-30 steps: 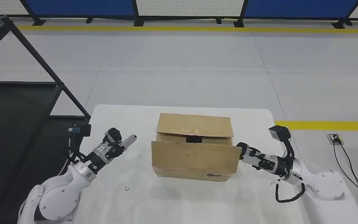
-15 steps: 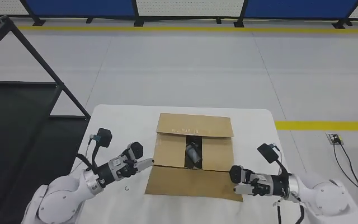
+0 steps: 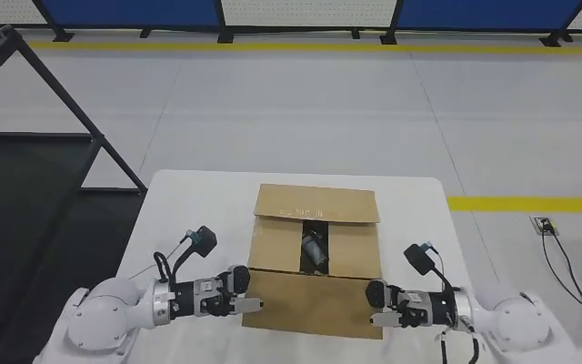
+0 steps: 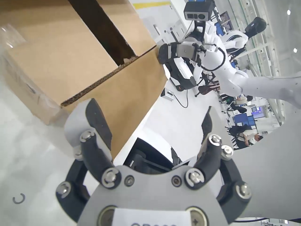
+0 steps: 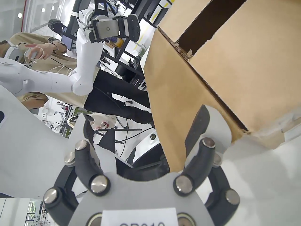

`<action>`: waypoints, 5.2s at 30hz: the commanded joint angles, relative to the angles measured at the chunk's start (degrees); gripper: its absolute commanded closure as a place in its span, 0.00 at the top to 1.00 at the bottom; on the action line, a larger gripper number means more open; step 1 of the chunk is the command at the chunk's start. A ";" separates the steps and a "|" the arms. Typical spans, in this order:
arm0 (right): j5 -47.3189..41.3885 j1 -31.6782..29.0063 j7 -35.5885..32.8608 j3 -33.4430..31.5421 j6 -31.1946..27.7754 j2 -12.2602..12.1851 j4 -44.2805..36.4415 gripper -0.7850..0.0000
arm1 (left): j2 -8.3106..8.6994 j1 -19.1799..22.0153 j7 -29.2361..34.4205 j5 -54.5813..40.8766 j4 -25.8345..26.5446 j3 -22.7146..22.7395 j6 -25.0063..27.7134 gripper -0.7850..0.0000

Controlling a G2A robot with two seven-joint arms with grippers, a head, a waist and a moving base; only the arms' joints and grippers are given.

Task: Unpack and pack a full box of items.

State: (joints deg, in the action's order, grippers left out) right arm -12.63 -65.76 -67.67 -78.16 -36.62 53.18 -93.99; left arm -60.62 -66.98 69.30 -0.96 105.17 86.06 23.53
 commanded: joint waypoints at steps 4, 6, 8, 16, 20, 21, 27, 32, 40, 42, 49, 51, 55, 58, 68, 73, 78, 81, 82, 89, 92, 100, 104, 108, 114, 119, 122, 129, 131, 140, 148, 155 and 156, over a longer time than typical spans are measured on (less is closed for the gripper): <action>-0.80 -0.78 1.15 0.43 -1.15 -1.24 -1.12 1.00 | -0.01 -0.01 -0.04 0.01 0.01 0.01 0.02 1.00; -1.23 -1.00 1.64 0.61 -1.64 -1.70 -1.29 1.00 | -0.01 -0.27 -0.68 0.22 0.13 -0.11 -0.10 1.00; -2.00 -1.14 2.09 0.77 -2.08 -2.10 -1.27 1.00 | 0.06 -1.11 -1.00 0.95 0.69 -1.06 0.00 1.00; -10.57 -0.21 2.79 1.84 -2.63 -2.58 1.30 1.00 | 0.31 -1.34 -1.56 1.09 -1.66 -4.21 -0.29 1.00; -13.06 1.44 4.67 1.69 0.21 -2.43 3.54 1.00 | 0.52 -1.18 -1.22 0.15 -2.47 -4.89 -0.19 1.00; -13.06 1.44 4.67 1.69 0.21 -2.43 3.54 1.00 | 0.59 -1.16 -1.24 0.14 -2.69 -4.92 -0.35 1.00; -13.06 1.44 4.67 1.69 0.21 -2.43 3.54 1.00 | 0.76 -1.05 -0.87 -0.20 -3.00 -4.99 -0.71 1.00; -14.99 2.22 8.53 2.65 4.65 -2.02 3.23 1.00 | 0.76 -1.05 -0.87 -0.20 -3.00 -4.99 -0.71 1.00; -15.21 9.36 19.23 7.46 16.05 -0.20 7.47 1.00 | 0.76 -1.05 -0.87 -0.20 -3.00 -4.99 -0.71 1.00; -14.31 11.11 20.74 9.00 18.29 0.28 8.60 1.00 | 0.76 -1.05 -0.87 -0.20 -3.00 -4.99 -0.71 1.00; -13.35 15.26 24.09 12.45 21.33 1.75 12.53 1.00 | 0.76 -1.05 -0.87 -0.20 -3.00 -4.99 -0.71 1.00; -13.15 16.18 24.57 13.27 21.12 2.15 12.92 1.00 | 0.76 -1.05 -0.87 -0.20 -3.00 -4.99 -0.71 1.00; -12.24 18.03 27.79 14.55 21.49 2.98 13.53 1.00 | 0.76 -1.05 -0.87 -0.20 -3.00 -4.99 -0.71 1.00; -11.11 19.79 30.70 15.61 22.31 3.67 13.96 1.00 | 0.76 -1.05 -0.87 -0.20 -3.00 -4.99 -0.71 1.00; -8.18 26.59 46.98 20.99 20.93 7.41 17.02 1.00 | 0.76 -1.05 -0.87 -0.20 -3.00 -4.99 -0.71 1.00; -8.18 26.59 46.98 20.99 20.93 7.41 17.02 1.00 | 0.76 -1.05 -0.87 -0.20 -3.00 -4.99 -0.71 1.00; -8.18 26.59 46.98 20.99 20.93 7.41 17.02 1.00 | 0.76 -1.05 -0.87 -0.20 -3.00 -4.99 -0.71 1.00; -8.23 26.44 46.93 21.04 20.88 7.44 16.75 1.00 | 0.76 -1.05 -0.87 -0.20 -3.00 -4.99 -0.71 1.00; -8.51 25.96 46.46 21.17 20.97 7.52 16.06 1.00 | 0.76 -1.05 -0.87 -0.20 -3.00 -4.99 -0.71 1.00; -10.75 32.92 48.34 24.96 25.58 10.36 20.89 1.00 | 0.80 -1.57 -2.04 0.67 -2.14 -5.32 -0.98 1.00; -9.91 37.17 51.42 27.62 27.03 12.19 25.69 1.00 | 1.01 -1.99 -2.27 1.27 -1.14 -5.42 -1.23 1.00; -8.17 44.55 55.79 33.68 29.89 16.85 37.40 1.00 | 1.47 -2.84 -3.57 1.16 -0.06 -5.35 -1.44 1.00; -7.63 46.61 55.97 35.67 30.45 18.82 42.76 1.00 | 1.70 -3.27 -4.21 1.05 -0.12 -5.20 -1.24 1.00; -7.01 47.97 55.75 36.99 30.81 20.49 47.13 1.00 | 1.91 -3.31 -4.46 1.03 -0.32 -5.39 -1.17 1.00; -7.18 49.21 54.69 37.34 29.76 22.35 52.42 1.00 | 2.18 -3.26 -4.66 0.93 -0.27 -5.90 -1.05 1.00; -6.97 49.97 53.46 37.32 29.71 23.57 55.03 1.00 | 2.43 -3.31 -4.68 1.14 -0.17 -6.23 -0.93 1.00; -6.77 50.36 53.18 37.16 29.56 24.22 56.14 1.00 | 2.57 -3.34 -4.85 1.05 -0.02 -6.41 -0.89 1.00; -8.53 50.06 52.08 34.89 22.59 25.01 56.78 1.00 | 2.95 -4.08 -7.24 1.02 1.28 -5.18 0.04 1.00; -8.95 49.75 50.14 34.07 20.54 24.93 56.50 1.00 | 3.14 -4.63 -8.81 0.50 1.50 -3.36 0.39 1.00; -11.95 46.44 32.76 29.26 13.25 23.03 50.80 1.00 | 4.16 -7.40 -11.59 -3.60 -2.46 5.03 1.35 1.00; -7.26 40.60 12.28 24.73 16.68 18.97 39.90 1.00 | 4.33 -7.63 -14.60 -3.75 -7.87 5.33 -0.31 1.00; -3.45 37.36 9.99 22.63 20.98 17.33 34.07 1.00 | 4.33 -7.63 -14.60 -3.75 -7.87 5.33 -0.31 1.00; -3.45 37.36 9.99 22.63 20.98 17.33 34.07 1.00 | 4.33 -7.63 -14.60 -3.75 -7.87 5.33 -0.31 1.00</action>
State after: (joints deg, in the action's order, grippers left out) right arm -16.05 -28.43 -57.68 -55.55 -15.61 70.50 -59.96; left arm -56.29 -74.61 54.70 -4.71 97.30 91.40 23.22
